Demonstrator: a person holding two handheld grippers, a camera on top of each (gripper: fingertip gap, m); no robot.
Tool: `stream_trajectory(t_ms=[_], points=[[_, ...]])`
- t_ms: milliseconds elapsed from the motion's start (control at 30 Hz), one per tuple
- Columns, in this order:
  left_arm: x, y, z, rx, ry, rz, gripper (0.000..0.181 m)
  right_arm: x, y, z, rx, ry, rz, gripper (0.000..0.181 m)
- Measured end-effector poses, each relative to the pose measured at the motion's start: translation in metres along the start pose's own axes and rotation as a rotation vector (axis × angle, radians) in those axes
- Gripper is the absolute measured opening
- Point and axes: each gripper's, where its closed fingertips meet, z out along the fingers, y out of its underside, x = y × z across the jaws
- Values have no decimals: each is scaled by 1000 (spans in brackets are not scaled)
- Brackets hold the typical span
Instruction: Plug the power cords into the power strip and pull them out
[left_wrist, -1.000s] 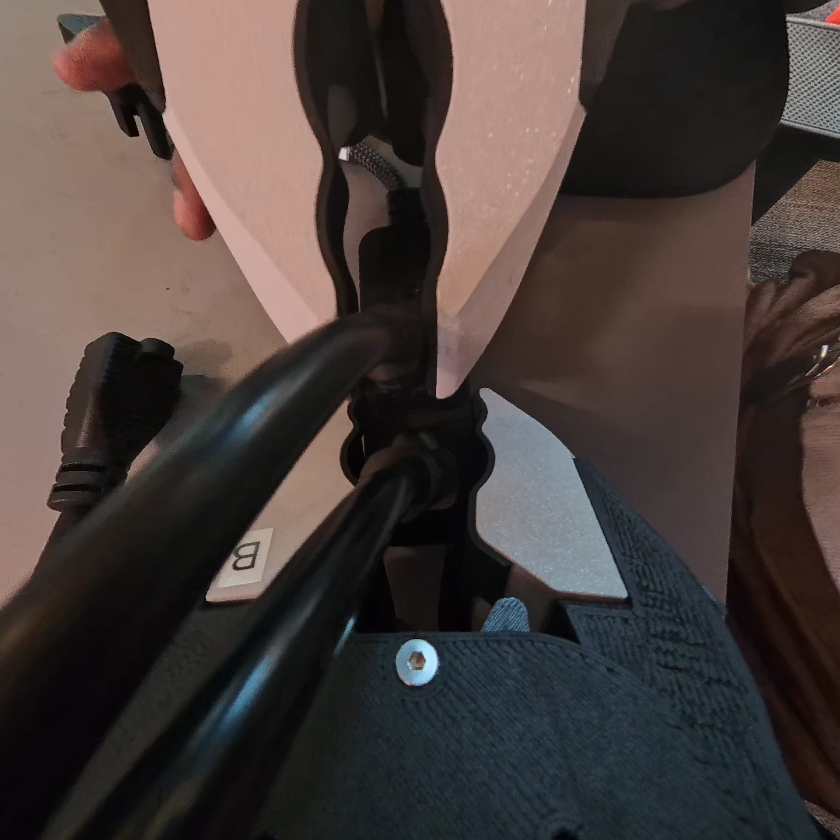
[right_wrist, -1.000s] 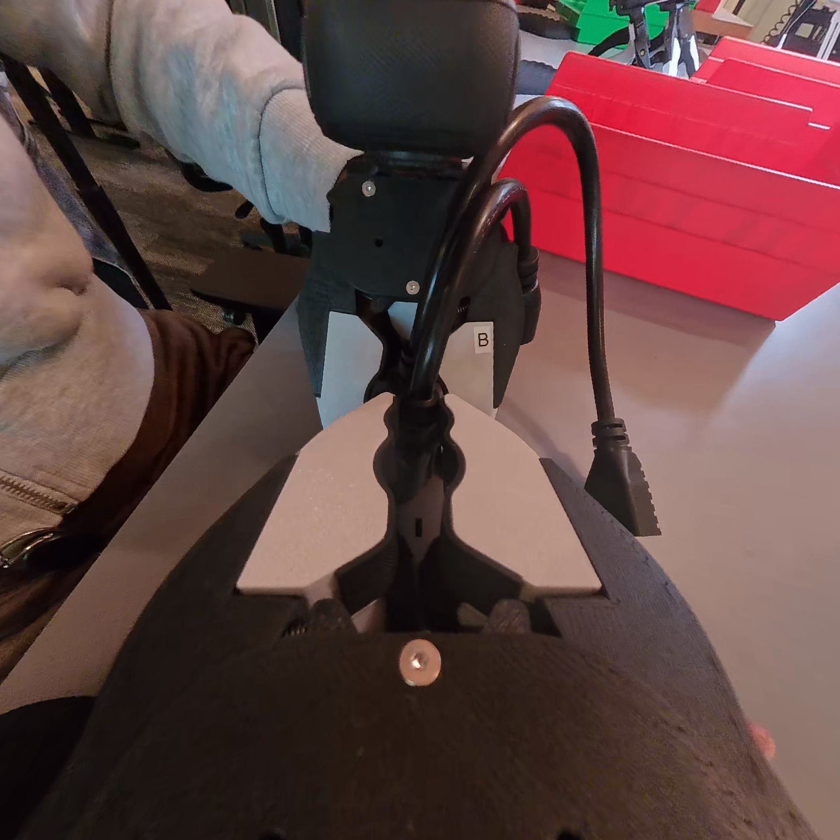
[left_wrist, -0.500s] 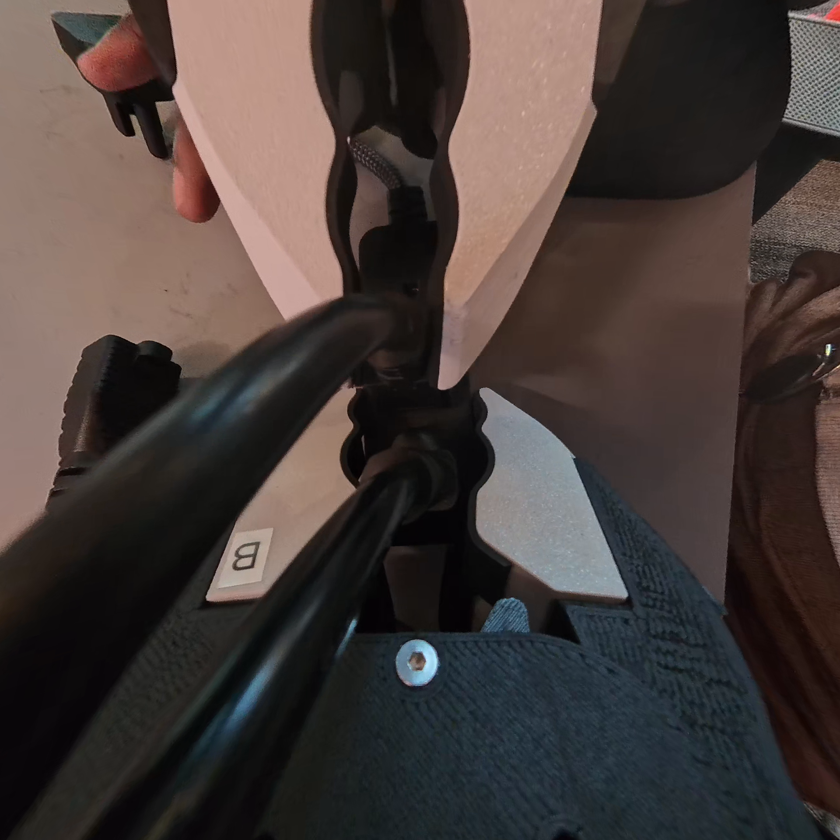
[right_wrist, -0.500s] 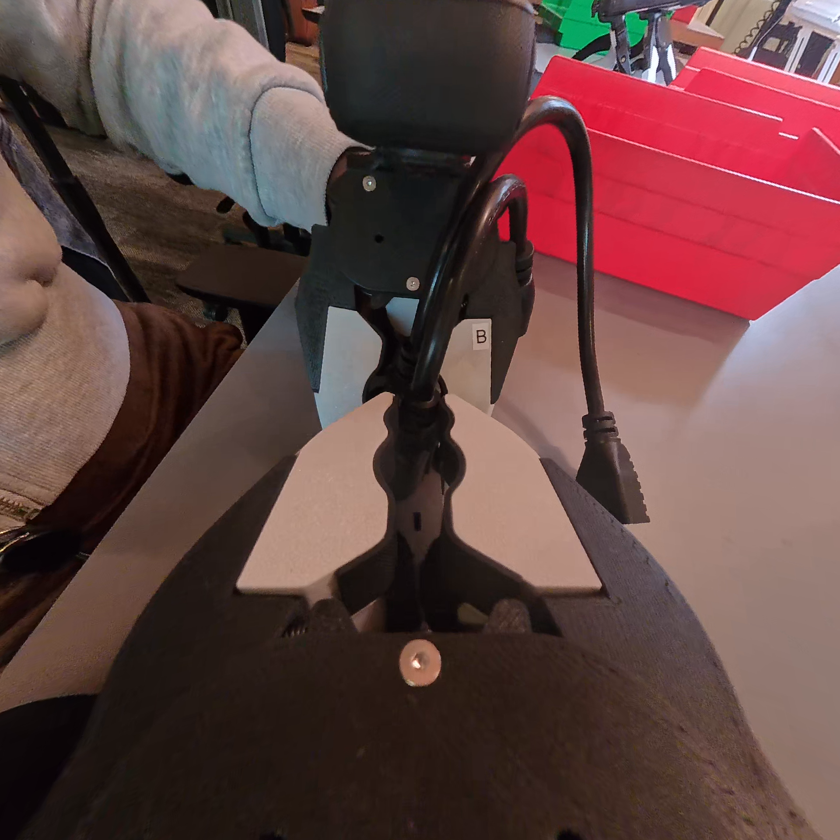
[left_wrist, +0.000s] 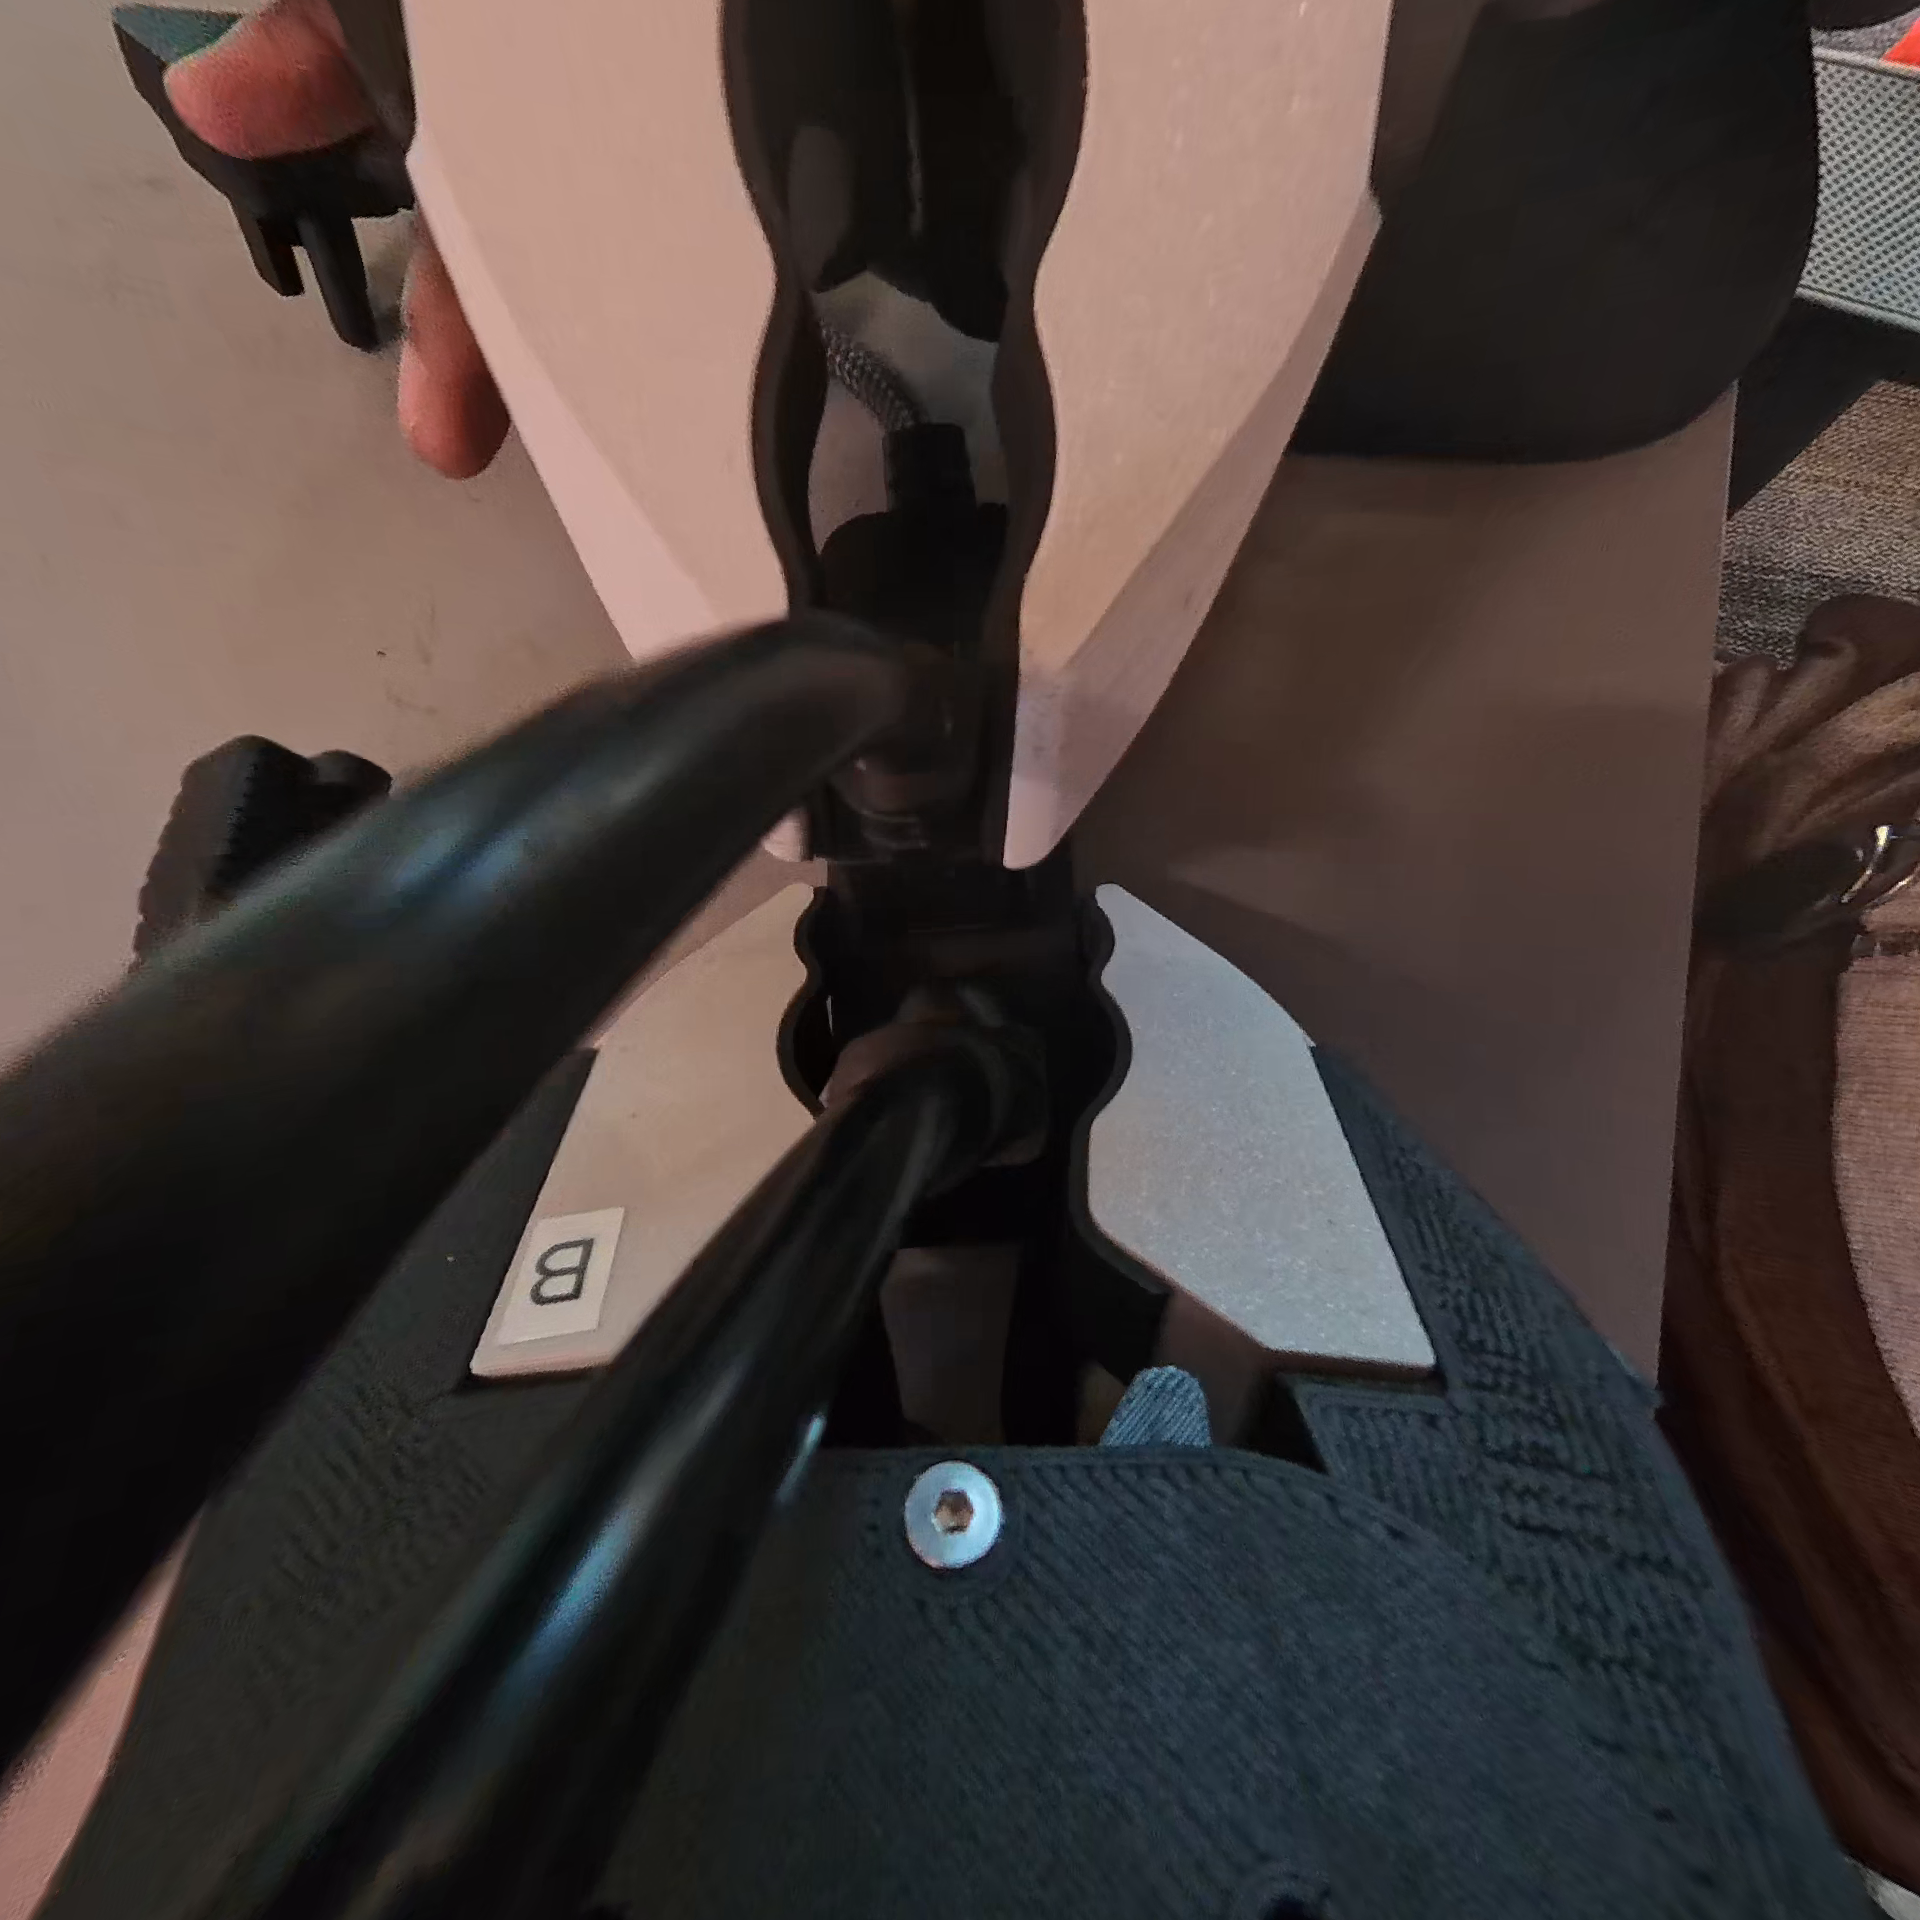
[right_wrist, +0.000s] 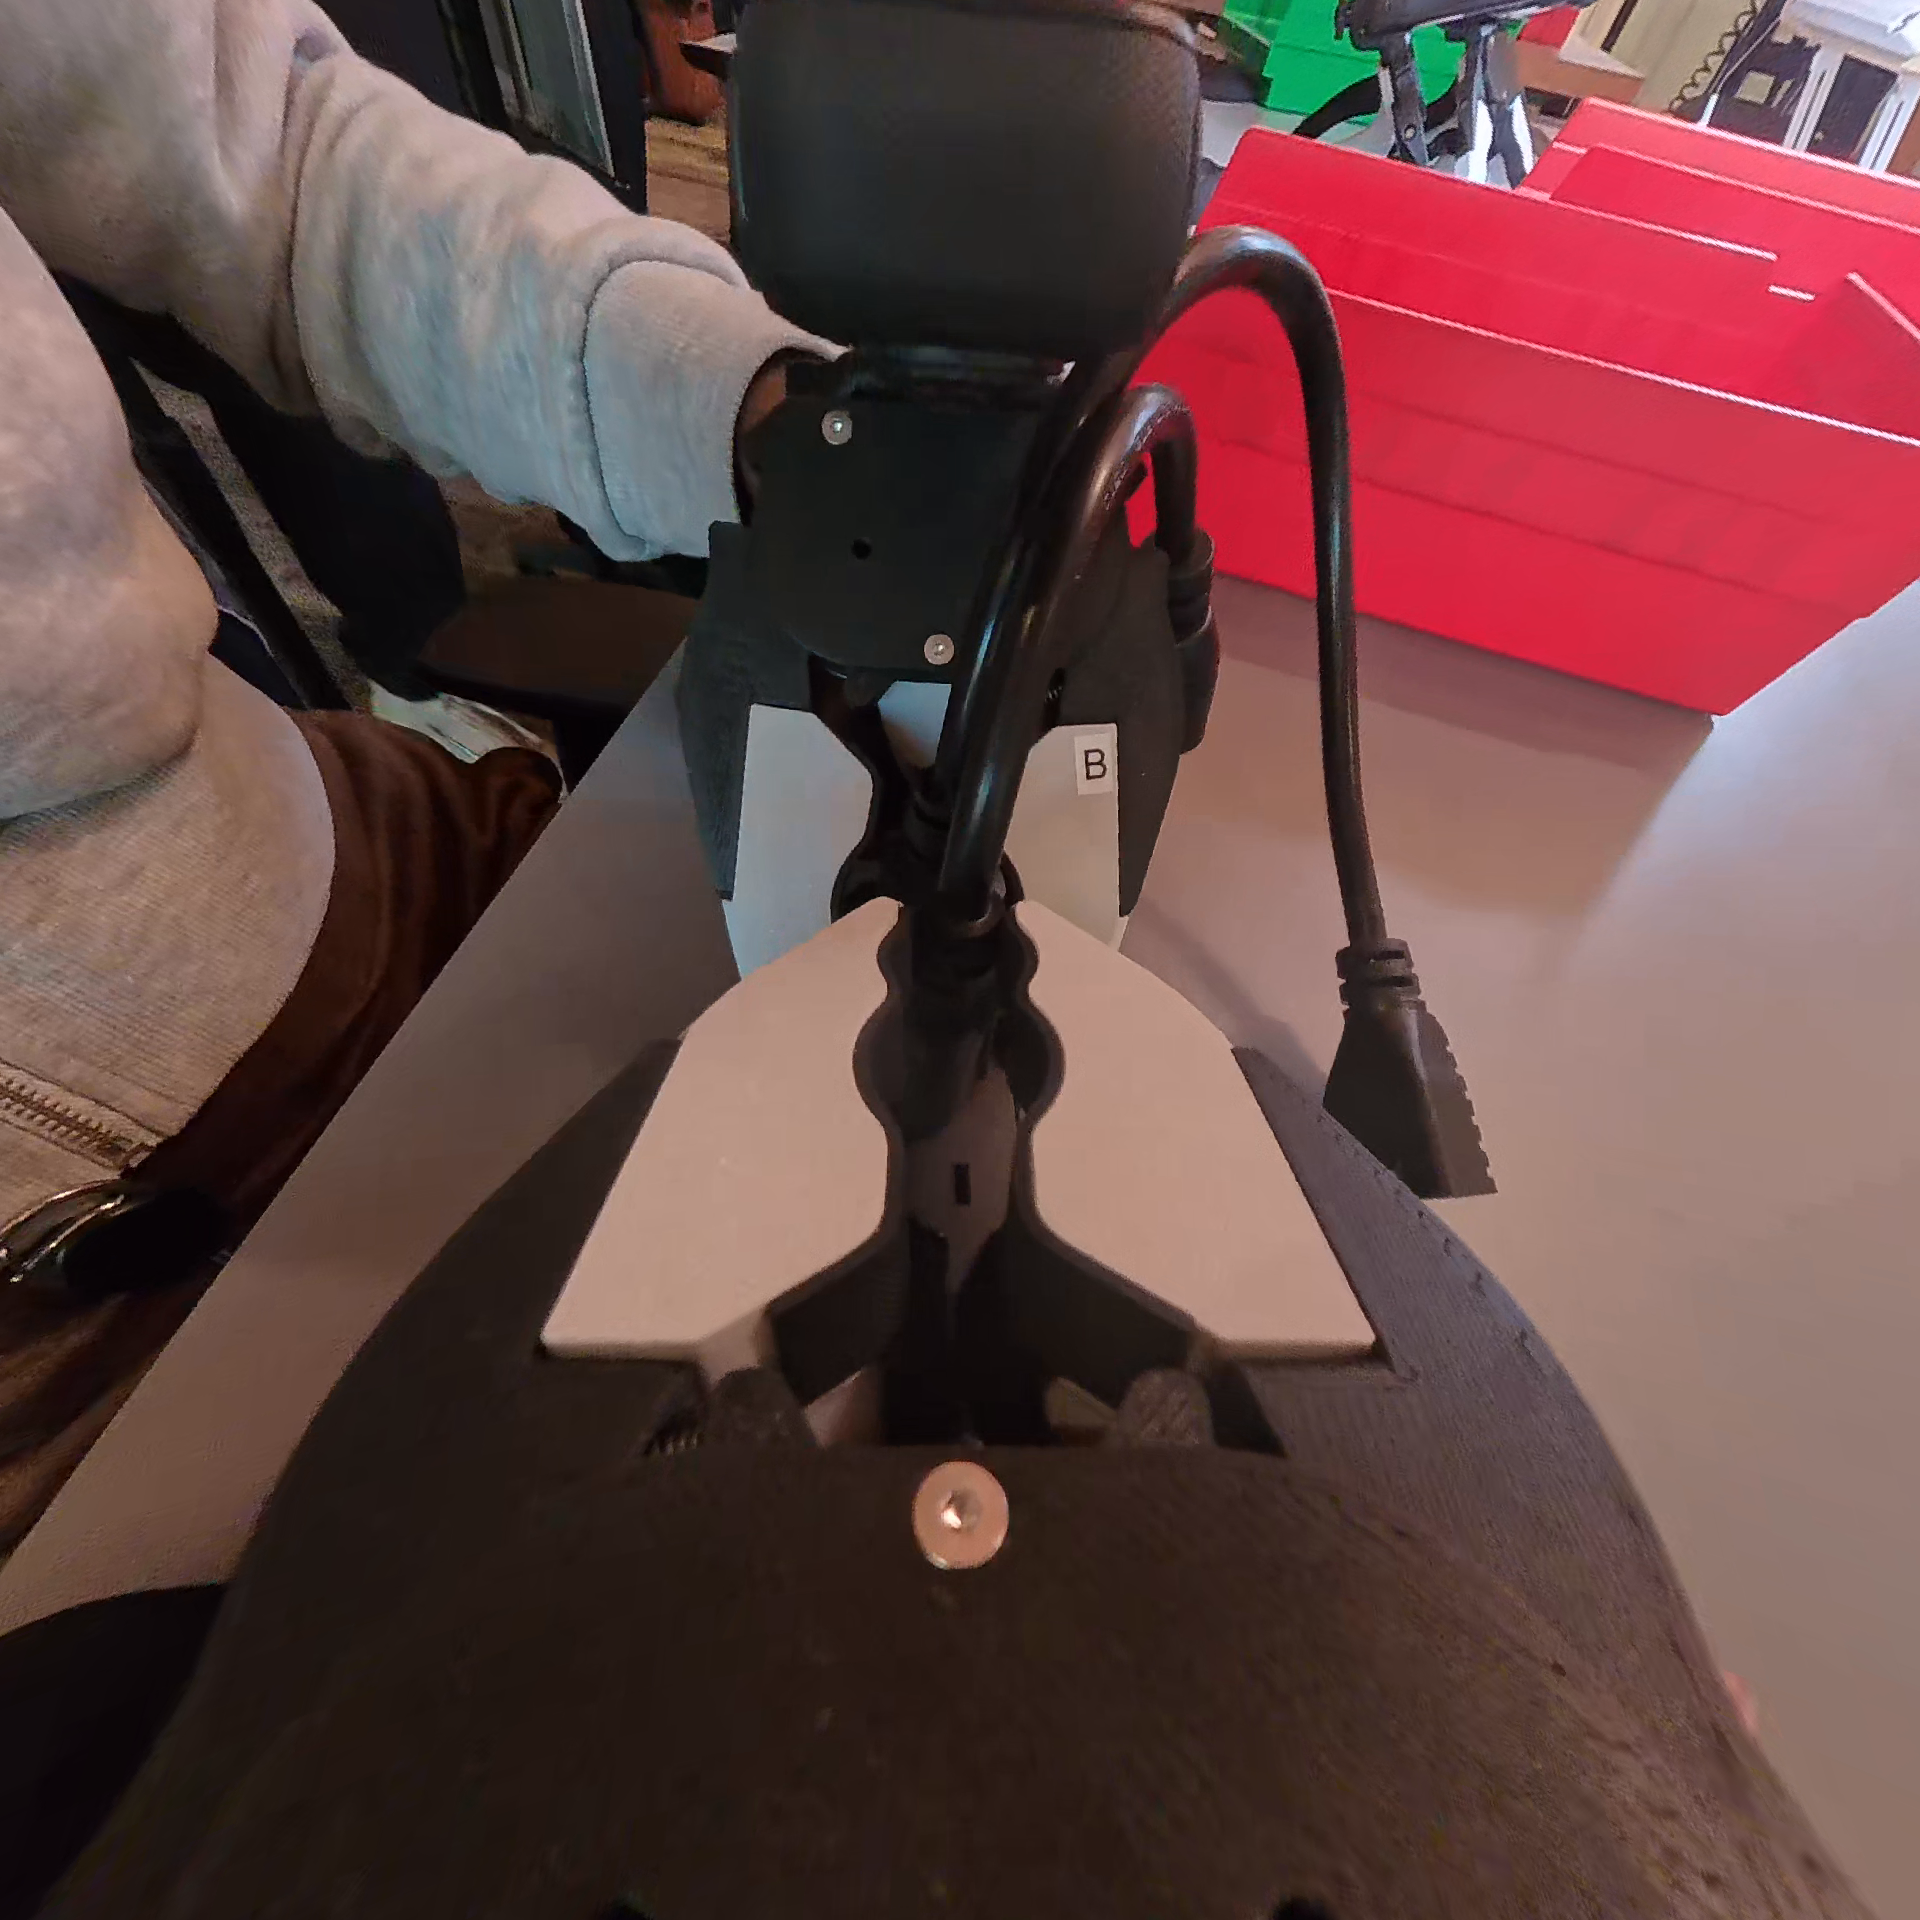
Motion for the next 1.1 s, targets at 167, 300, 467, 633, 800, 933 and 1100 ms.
stream_trajectory(t_ms=[167, 300, 467, 633, 800, 933, 1100], points=[[0, 0, 0, -1, -4, 2, 45, 0, -4, 6, 26, 10, 10, 15], [1, 0, 0, -1, 1, 2, 45, 0, -2, 3, 15, 9, -6, 15], [1, 0, 1, -2, 11, -8, 45, 0, -1, 0, 31, -1, 13, 15], [1, 0, 0, -3, 9, -1, 45, -1, -4, 5, 32, 8, 4, 15], [3, -1, 1, -5, 18, -2, 45, -1, 0, -3, 24, -9, -2, 15], [2, -1, 1, -5, 17, -4, 46, -2, -4, 3, 25, -3, -3, 15], [4, -1, 1, -8, 26, -4, 46, -3, -2, -1, 14, 2, -16, 15]])
